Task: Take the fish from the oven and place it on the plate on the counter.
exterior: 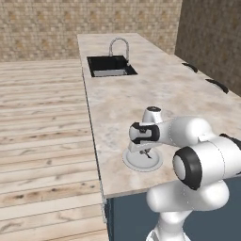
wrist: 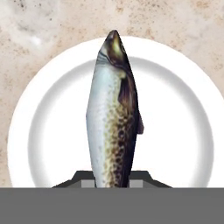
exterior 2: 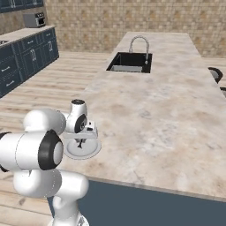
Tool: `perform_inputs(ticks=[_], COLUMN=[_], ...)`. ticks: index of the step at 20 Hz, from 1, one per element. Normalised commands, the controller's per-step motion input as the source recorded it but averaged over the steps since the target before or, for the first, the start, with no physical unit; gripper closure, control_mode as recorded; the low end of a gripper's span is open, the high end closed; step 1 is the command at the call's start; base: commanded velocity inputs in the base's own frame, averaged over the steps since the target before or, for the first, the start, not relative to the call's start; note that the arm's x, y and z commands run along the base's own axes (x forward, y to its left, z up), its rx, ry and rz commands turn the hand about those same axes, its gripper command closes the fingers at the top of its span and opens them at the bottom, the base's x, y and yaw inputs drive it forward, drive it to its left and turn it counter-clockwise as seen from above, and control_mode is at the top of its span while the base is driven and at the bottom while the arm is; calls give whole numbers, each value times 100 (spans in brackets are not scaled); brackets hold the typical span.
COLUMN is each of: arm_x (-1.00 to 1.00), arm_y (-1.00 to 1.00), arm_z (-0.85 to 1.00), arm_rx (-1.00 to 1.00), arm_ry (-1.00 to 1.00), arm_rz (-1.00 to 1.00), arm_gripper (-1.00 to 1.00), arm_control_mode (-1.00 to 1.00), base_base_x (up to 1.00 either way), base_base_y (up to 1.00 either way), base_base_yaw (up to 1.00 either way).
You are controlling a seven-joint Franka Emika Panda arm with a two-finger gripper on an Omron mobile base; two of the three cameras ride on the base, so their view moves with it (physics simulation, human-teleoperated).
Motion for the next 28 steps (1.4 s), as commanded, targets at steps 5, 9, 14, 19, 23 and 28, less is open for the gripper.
perform_inputs(ticks=[5,9,14,19,23,28], arm_x=[0,0,0,-29,-56,-57], arm_y=[0,0,0,2,5,0], arm_z=[0,0,1,32,94,100], arm_rx=[0,0,0,-1,0,0], arm_ry=[0,0,0,-5,-14,-12], arm_rz=[0,0,0,0,0,0], arm_gripper=[-100,-100,-100,-100,-100,-100], arm_control_mode=[-100,-100,-100,-100,-100,-100], base_base_x=[0,0,0,0,0,0], base_base_y=[0,0,0,0,0,0], base_base_yaw=[0,0,0,0,0,0])
